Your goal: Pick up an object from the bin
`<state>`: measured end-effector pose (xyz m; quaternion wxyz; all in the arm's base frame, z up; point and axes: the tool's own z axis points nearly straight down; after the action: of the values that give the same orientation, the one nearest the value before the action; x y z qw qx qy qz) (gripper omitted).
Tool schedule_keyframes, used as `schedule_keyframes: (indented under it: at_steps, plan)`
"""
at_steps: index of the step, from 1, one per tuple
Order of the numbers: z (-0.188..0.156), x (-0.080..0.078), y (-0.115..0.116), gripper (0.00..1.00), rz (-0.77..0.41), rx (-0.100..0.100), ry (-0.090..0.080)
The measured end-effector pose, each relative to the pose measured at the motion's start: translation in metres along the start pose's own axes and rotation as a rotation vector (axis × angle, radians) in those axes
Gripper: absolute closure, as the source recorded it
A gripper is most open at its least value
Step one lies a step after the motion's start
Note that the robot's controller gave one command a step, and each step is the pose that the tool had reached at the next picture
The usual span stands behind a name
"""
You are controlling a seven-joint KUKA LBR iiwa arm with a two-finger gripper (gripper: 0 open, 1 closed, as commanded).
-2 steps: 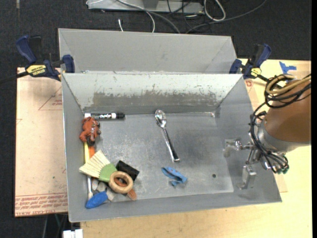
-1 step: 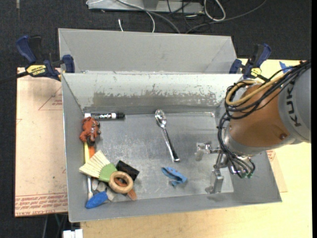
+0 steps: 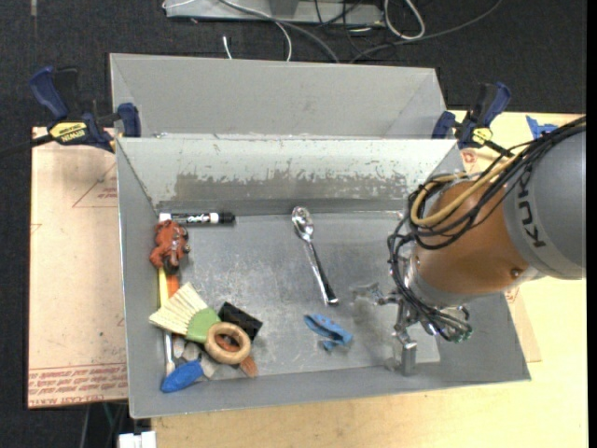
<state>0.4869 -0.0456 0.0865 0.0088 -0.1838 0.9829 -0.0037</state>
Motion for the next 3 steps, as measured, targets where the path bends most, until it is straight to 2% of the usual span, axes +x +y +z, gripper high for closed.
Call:
schedule_keyframes:
  at_steps: [1, 3]
  plan:
    - [0.0154, -0.0605, 0.0890, 1.00, 0.198, -0.013, 0.006]
    - [0.0086, -0.0604, 0.0890, 1.00, 0.196, -0.013, 0.006]
